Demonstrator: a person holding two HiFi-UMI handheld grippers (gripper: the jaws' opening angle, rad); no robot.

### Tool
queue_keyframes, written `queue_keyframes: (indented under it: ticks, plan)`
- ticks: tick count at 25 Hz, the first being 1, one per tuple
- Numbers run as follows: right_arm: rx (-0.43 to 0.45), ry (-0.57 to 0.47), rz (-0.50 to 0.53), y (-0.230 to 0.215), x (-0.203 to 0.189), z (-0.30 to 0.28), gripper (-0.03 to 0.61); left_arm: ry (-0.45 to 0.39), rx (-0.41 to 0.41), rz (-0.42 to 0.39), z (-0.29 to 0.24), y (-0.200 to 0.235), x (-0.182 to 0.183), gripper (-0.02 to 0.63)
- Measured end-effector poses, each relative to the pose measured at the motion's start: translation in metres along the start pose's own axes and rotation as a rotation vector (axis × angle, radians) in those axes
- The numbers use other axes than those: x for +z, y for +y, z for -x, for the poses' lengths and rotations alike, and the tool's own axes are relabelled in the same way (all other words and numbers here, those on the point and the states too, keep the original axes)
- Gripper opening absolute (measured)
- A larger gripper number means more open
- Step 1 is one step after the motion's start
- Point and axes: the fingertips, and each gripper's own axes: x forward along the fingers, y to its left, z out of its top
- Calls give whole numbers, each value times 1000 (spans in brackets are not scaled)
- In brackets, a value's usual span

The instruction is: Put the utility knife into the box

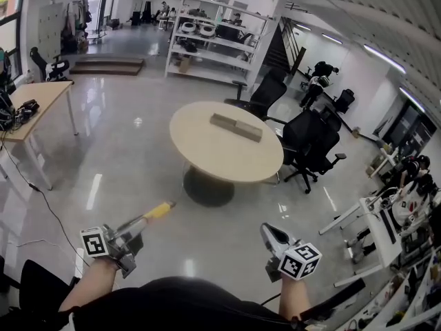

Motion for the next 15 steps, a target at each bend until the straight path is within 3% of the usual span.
queue_keyframes:
  ticks: [6, 9, 15]
  plan:
    - [44, 18, 10, -15, 8, -54, 15, -31, 45, 5, 1, 38, 16, 66]
    - [68, 16, 0, -42, 7, -74, 15, -30, 78, -26, -17, 58, 19, 66]
    - [110, 1, -4, -112, 23, -97, 15, -80, 75, -1, -81, 67, 22, 66]
